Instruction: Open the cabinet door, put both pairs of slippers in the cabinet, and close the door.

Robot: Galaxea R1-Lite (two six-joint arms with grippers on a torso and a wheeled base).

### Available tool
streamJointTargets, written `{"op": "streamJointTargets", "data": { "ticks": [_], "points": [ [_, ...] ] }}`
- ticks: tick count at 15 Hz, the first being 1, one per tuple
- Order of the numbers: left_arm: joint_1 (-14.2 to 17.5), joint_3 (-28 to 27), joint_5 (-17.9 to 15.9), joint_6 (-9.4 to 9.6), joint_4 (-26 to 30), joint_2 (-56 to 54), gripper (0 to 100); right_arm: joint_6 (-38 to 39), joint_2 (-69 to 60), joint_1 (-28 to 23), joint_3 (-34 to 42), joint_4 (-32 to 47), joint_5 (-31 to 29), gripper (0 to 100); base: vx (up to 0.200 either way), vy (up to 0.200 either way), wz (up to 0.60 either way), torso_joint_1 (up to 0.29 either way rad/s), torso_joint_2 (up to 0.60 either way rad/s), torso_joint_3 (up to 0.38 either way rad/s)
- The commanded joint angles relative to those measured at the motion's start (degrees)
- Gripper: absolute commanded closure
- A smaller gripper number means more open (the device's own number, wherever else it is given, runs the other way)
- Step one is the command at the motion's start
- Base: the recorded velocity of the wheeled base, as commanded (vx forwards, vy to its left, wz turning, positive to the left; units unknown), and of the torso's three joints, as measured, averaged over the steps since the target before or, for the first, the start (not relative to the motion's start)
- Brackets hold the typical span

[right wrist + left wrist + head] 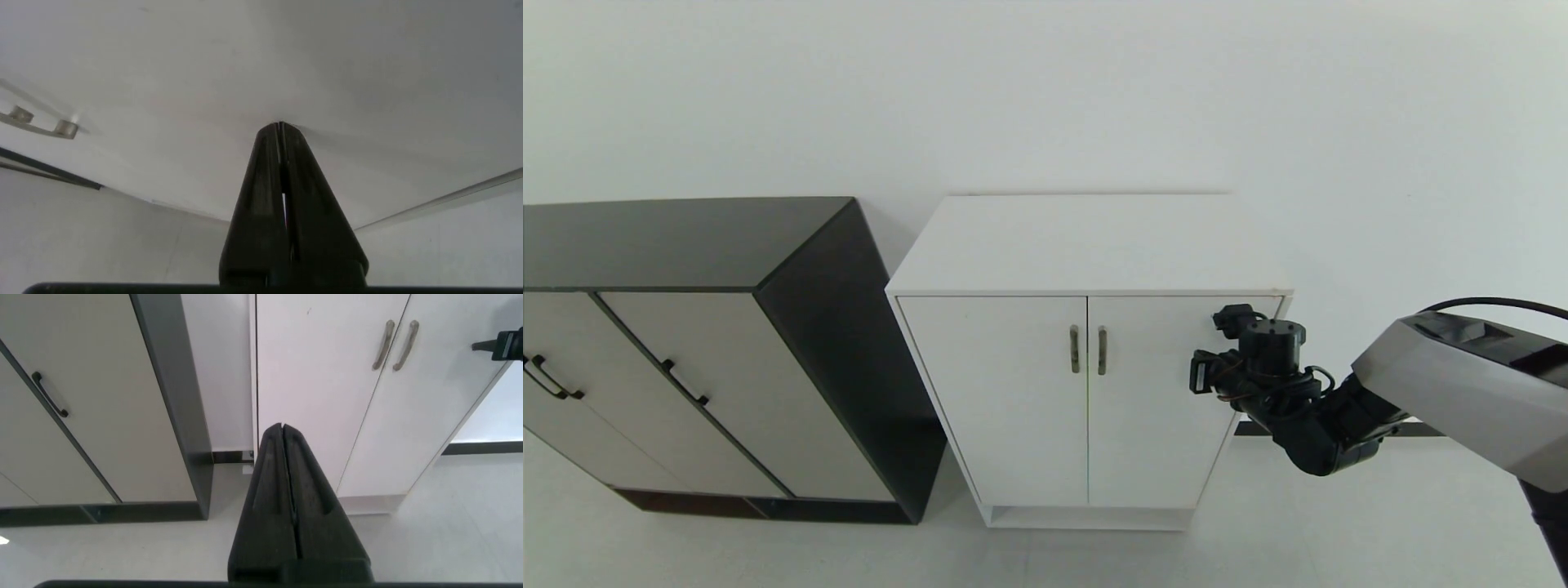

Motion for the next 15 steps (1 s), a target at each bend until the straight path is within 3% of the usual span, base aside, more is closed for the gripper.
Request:
{"op": "streamJointTargets", "data": {
  "ticks": [1, 7, 11, 15],
  "points": [
    [0.01, 0.00, -0.06, 0.02, -0.01, -0.01, 100, 0.00, 0.51, 0.11, -0.26, -0.03, 0.00, 100, 0.000, 0.000, 0.00, 0.000, 0.00, 0.000],
    [0.01, 0.00, -0.06, 0.02, -0.01, -0.01, 100, -0.36, 0.43, 0.81, 0.18, -0.11, -0.08, 100, 0.000, 0.000, 0.00, 0.000, 0.00, 0.000],
    [0.01, 0.00, -0.06, 0.11, -0.01, -0.01, 100, -0.44, -2.83, 1.69, 4.13, -0.20, -0.08, 100, 0.000, 0.000, 0.00, 0.000, 0.00, 0.000],
    [0.01, 0.00, -0.06, 0.11, -0.01, -0.01, 100, -0.36, -11.88, 4.59, 12.84, -0.20, -0.08, 100, 0.000, 0.000, 0.00, 0.000, 0.00, 0.000]
  ]
}}
